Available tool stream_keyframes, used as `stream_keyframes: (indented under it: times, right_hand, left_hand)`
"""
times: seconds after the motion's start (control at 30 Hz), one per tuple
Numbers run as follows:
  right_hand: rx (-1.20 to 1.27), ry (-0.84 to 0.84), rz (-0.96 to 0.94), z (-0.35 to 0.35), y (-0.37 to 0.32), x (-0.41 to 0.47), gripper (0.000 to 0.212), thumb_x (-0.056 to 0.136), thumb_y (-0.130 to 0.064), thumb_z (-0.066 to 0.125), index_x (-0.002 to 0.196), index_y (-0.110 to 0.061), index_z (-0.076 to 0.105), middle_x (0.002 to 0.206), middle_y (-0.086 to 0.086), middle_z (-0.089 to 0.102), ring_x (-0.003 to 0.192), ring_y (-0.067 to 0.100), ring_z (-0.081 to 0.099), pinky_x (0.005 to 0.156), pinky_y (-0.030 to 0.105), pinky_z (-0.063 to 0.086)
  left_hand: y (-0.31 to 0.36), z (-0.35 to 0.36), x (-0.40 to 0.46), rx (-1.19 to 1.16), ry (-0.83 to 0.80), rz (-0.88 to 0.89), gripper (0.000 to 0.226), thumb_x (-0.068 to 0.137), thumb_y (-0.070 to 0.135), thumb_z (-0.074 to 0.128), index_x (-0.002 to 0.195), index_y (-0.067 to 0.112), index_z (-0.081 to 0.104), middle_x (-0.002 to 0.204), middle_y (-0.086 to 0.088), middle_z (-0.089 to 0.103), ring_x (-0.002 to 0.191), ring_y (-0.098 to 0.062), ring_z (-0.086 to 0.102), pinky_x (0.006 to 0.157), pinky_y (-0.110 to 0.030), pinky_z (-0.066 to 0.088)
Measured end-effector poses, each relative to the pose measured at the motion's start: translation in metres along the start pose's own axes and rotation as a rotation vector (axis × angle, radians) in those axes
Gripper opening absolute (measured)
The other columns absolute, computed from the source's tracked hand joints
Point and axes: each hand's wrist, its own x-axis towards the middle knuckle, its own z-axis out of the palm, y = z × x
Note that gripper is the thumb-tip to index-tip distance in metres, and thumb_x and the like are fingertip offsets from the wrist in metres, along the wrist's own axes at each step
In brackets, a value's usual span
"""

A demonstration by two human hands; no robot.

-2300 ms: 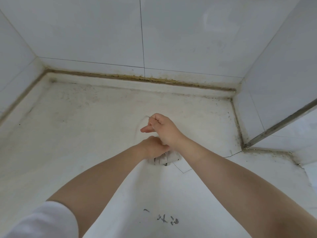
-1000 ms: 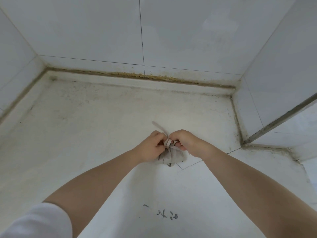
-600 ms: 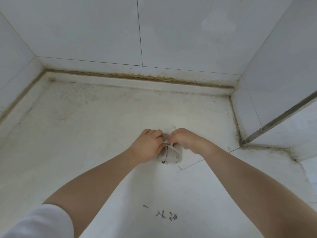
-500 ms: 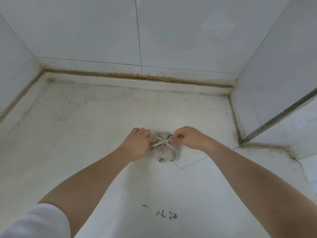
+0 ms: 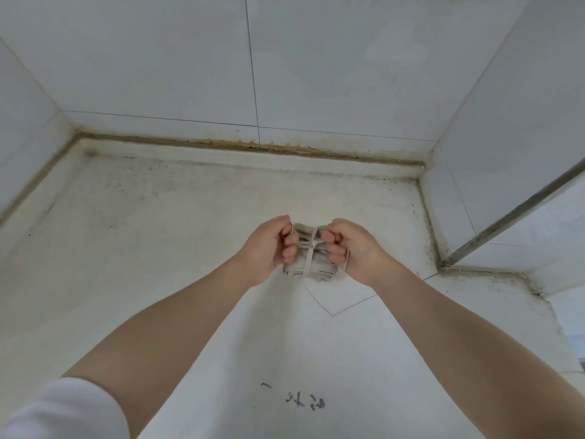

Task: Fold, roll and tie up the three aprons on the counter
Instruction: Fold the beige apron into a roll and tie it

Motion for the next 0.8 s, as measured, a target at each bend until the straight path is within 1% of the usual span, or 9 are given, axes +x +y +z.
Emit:
stream_keyframes:
  times: [0.07, 0.17, 0.27, 0.37, 0.47, 0.6, 0.67, 0.73, 0.8]
  right_hand:
    - [-0.184, 0.011, 0.025, 0.003, 0.002, 0.001, 0.035, 0.091, -0.002, 0.04, 0.062, -0.017, 0.032, 0.055, 0.0, 0.034, 0.04, 0.009, 0.019, 0.037, 0.017, 0.017]
    - [-0.371, 0.054, 0.008, 0.001, 0.003, 0.003, 0.037, 0.093, -0.006, 0.043, 0.062, -0.018, 0.029, 0.056, -0.001, 0.035, 0.041, 0.009, 0.023, 0.044, 0.022, 0.018]
    - [-0.511, 0.114, -0.074, -0.008, -0.007, 0.0, 0.034, 0.095, -0.013, 0.048, 0.063, -0.015, 0.036, 0.062, 0.0, 0.045, 0.054, 0.011, 0.04, 0.058, 0.024, 0.033]
    - [-0.644, 0.174, -0.195, -0.007, -0.023, -0.01, 0.032, 0.095, -0.021, 0.051, 0.066, -0.014, 0.042, 0.067, 0.001, 0.049, 0.063, 0.012, 0.042, 0.062, 0.023, 0.034]
    - [-0.79, 0.09, -0.294, 0.003, -0.032, -0.022, 0.019, 0.089, -0.028, 0.062, 0.092, -0.016, 0.048, 0.087, 0.002, 0.057, 0.078, 0.011, 0.051, 0.069, 0.023, 0.039]
    - [-1.321, -0.078, -0.498, -0.001, -0.032, -0.039, 0.093, 0.067, -0.036, 0.082, 0.141, -0.027, 0.026, 0.126, -0.003, 0.039, 0.117, 0.014, 0.039, 0.096, 0.027, 0.039]
    - [-1.517, 0.022, -0.623, -0.001, -0.032, -0.047, 0.087, 0.076, -0.031, 0.075, 0.146, -0.027, 0.023, 0.133, -0.001, 0.038, 0.12, 0.018, 0.038, 0.092, 0.031, 0.042]
    - [-1.412, 0.14, -0.721, 0.003, -0.036, -0.053, 0.062, 0.084, -0.02, 0.067, 0.138, -0.02, 0.037, 0.124, 0.002, 0.05, 0.109, 0.021, 0.049, 0.082, 0.028, 0.042]
    - [-1.036, 0.166, -0.652, 0.011, -0.043, -0.062, 0.046, 0.084, -0.011, 0.066, 0.126, -0.016, 0.048, 0.104, -0.001, 0.059, 0.09, 0.016, 0.057, 0.073, 0.023, 0.043]
  left_hand:
    - [0.002, 0.0, 0.002, 0.183, 0.069, -0.033, 0.036, 0.095, 0.013, 0.034, 0.06, 0.019, 0.024, 0.05, 0.002, 0.028, 0.042, -0.013, 0.02, 0.048, -0.026, 0.015]
    - [0.004, 0.002, 0.003, 0.274, 0.119, -0.059, 0.037, 0.094, 0.013, 0.036, 0.059, 0.019, 0.024, 0.051, 0.001, 0.029, 0.045, -0.014, 0.018, 0.049, -0.027, 0.016]
    - [0.014, 0.003, 0.001, 0.316, 0.057, -0.019, 0.033, 0.092, 0.015, 0.038, 0.06, 0.018, 0.032, 0.056, 0.001, 0.053, 0.057, -0.018, 0.039, 0.062, -0.029, 0.033]
    - [0.031, 0.014, -0.005, 0.315, -0.001, -0.02, 0.037, 0.097, 0.024, 0.038, 0.06, 0.02, 0.034, 0.075, 0.002, 0.066, 0.091, -0.015, 0.061, 0.084, -0.041, 0.035]
    - [0.049, 0.025, -0.012, 0.135, 0.018, -0.049, 0.044, 0.101, 0.034, 0.033, 0.061, 0.018, 0.041, 0.065, 0.002, 0.064, 0.086, -0.023, 0.063, 0.082, -0.045, 0.046]
    - [0.064, 0.034, -0.026, -0.048, 0.033, 0.001, 0.043, 0.102, 0.034, 0.032, 0.065, 0.017, 0.046, 0.065, 0.0, 0.058, 0.081, -0.024, 0.063, 0.077, -0.051, 0.052]
    - [0.07, 0.038, -0.036, -0.089, -0.015, 0.024, 0.041, 0.102, 0.033, 0.032, 0.068, 0.016, 0.047, 0.069, -0.002, 0.059, 0.081, -0.023, 0.066, 0.076, -0.049, 0.054]
    - [0.077, 0.045, -0.048, -0.093, -0.036, 0.084, 0.035, 0.102, 0.031, 0.035, 0.075, 0.014, 0.051, 0.082, -0.003, 0.067, 0.082, -0.023, 0.067, 0.068, -0.038, 0.058]
    - [0.083, 0.053, -0.06, 0.021, 0.084, 0.25, 0.019, 0.099, 0.029, 0.043, 0.095, 0.015, 0.055, 0.105, -0.003, 0.066, 0.087, -0.021, 0.063, 0.062, -0.026, 0.057]
